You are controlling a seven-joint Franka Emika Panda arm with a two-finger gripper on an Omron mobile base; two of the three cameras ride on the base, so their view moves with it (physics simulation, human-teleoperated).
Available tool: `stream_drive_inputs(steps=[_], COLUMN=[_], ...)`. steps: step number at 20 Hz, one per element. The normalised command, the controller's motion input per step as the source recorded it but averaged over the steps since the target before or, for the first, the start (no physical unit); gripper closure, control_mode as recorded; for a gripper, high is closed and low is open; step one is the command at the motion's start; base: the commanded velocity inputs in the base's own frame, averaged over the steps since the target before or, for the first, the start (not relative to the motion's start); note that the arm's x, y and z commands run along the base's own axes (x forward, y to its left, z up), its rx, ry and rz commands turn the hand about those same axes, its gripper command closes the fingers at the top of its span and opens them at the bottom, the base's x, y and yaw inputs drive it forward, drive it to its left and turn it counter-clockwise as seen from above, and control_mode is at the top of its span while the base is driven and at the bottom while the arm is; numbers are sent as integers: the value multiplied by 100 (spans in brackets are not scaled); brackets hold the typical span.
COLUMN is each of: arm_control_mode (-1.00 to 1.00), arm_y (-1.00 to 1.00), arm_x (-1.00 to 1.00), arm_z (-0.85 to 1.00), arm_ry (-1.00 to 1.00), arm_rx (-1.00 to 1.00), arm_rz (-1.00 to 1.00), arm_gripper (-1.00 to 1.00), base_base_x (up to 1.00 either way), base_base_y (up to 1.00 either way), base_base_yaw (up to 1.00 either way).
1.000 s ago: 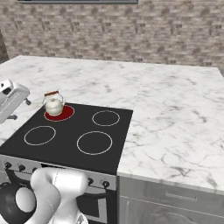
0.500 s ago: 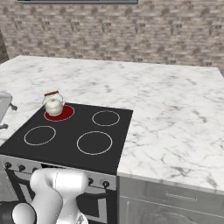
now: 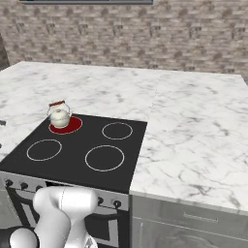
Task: The kettle is done boiling. Turn off the stove, then wait for 300 timesteps before moving the kettle to the dining table.
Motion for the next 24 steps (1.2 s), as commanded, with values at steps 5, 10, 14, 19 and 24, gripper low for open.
stream_drive_inputs(steps=[5,10,14,19,24], arm_control_mode=[-100,-100,-100,-100,-100], arm_y=[26,22,10,4,1], arm_x=[-14,-18,-14,-12,-7], arm_z=[-5,-8,-14,-19,-28], arm_ry=[0,0,1,1,1], arm_rx=[-21,-20,-18,-18,-17], arm_rz=[9,8,7,8,8], arm_gripper=[-100,-100,-100,-100,-100], base_base_x=[0,0,0,0,0], base_base_y=[0,0,0,0,0], base_base_yaw=[0,0,0,0,0])
